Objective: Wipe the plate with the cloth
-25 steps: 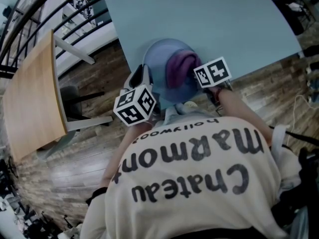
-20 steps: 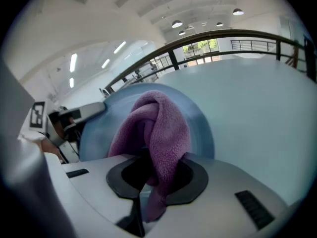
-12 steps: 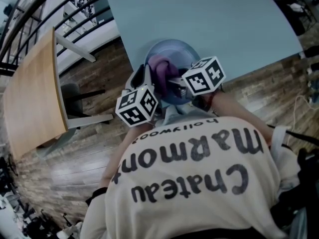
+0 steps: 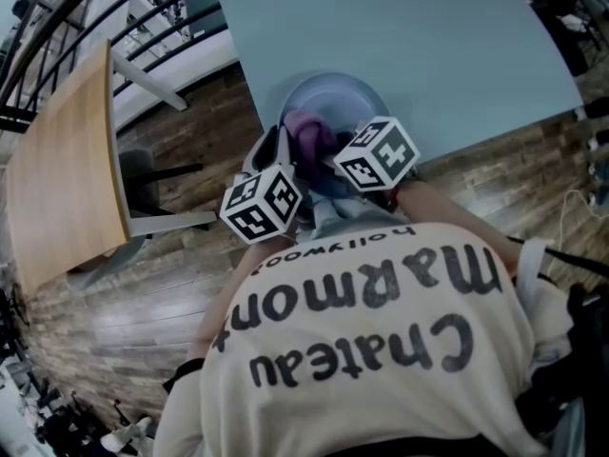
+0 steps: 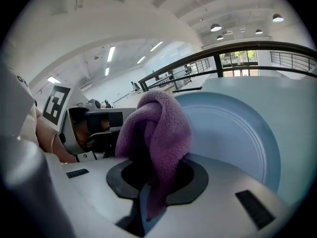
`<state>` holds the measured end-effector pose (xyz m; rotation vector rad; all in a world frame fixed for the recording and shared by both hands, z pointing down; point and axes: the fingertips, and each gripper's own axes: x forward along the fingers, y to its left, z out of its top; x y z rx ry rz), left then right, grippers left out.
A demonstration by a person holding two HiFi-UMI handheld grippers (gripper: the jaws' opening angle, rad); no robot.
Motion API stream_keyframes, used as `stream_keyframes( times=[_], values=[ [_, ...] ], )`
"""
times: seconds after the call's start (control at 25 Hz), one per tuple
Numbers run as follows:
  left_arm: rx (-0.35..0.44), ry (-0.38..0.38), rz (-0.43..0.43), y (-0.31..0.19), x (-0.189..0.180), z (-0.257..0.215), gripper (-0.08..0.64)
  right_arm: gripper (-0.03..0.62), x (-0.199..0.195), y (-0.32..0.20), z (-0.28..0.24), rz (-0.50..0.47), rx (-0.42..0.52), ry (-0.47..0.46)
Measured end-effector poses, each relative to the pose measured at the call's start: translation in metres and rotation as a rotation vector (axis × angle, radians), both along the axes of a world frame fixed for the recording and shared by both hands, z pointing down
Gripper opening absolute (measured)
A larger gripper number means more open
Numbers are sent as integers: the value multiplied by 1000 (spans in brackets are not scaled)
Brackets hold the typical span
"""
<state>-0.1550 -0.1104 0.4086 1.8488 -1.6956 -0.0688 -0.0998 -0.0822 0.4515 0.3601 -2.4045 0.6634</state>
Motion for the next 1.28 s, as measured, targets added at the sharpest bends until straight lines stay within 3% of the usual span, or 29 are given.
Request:
stream_keyframes(
  times=[0.36,1.28],
  values=[
    [-16,28,-6,-2,-8,6,40,89,21,-10,18,70,16,107],
    [28,52,17,-7,-8,-4,46,89,101,-37,52,309,-75,207]
  ],
)
